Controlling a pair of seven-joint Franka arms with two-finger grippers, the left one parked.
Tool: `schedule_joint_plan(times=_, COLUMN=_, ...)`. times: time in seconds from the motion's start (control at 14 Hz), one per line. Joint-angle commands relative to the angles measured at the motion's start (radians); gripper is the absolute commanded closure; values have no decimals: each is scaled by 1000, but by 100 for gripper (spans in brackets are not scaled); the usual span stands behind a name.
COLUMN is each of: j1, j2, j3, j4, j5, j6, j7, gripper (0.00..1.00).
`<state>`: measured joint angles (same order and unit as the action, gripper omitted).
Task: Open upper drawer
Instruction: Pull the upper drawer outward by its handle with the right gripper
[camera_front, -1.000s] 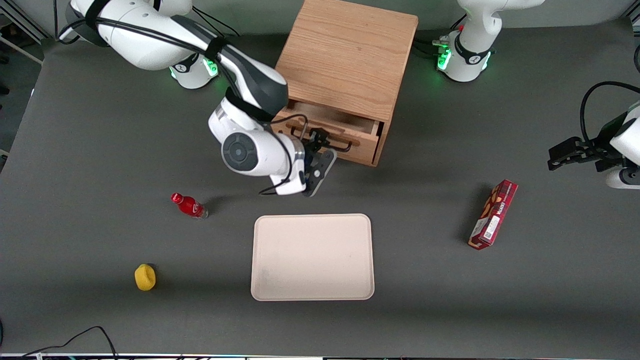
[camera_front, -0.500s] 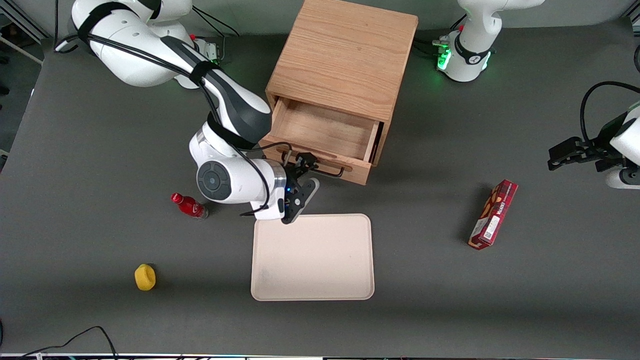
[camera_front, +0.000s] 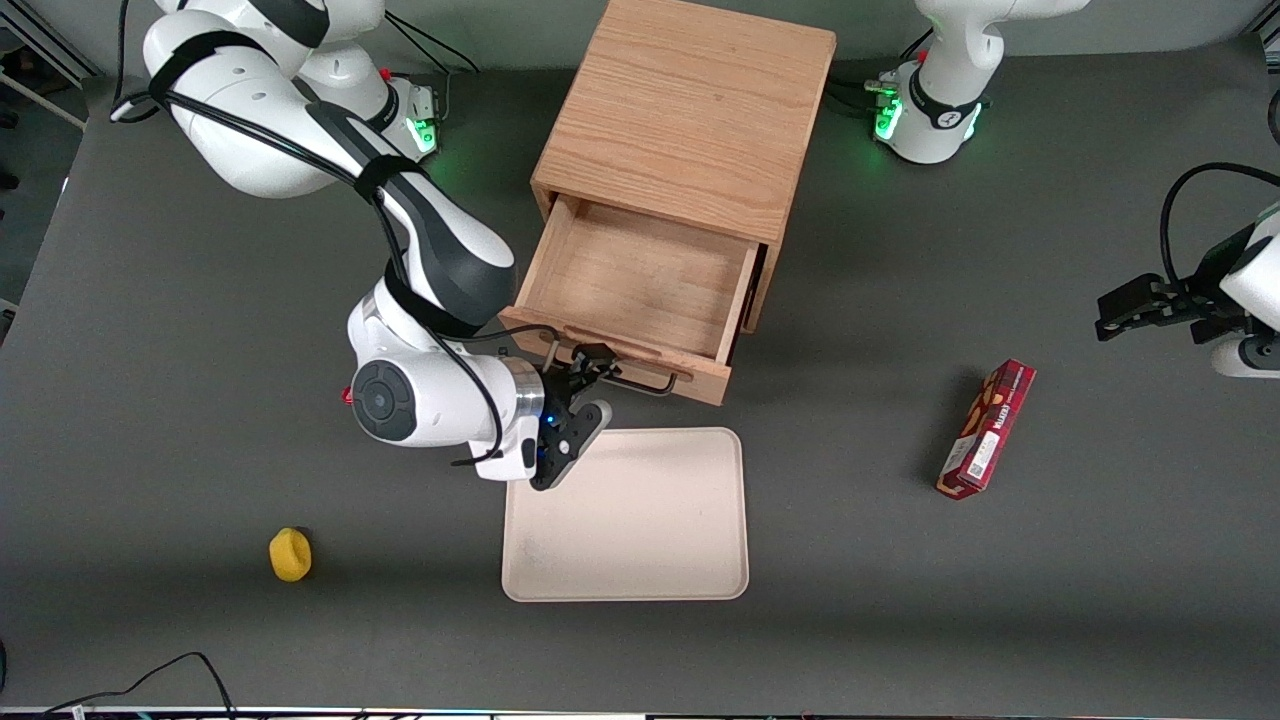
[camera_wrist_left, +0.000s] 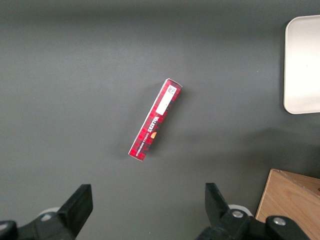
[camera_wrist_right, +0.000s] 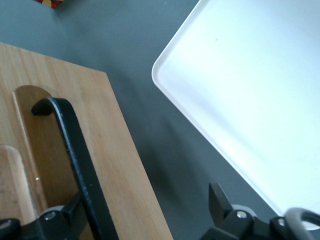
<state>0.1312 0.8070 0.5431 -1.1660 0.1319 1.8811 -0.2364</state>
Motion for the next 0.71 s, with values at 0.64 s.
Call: schedule_joint_plan(times=0.64, j1=2, j2=81, j3=-98, j4=198, j5=-29, j6=-36, j7=-122, gripper=0)
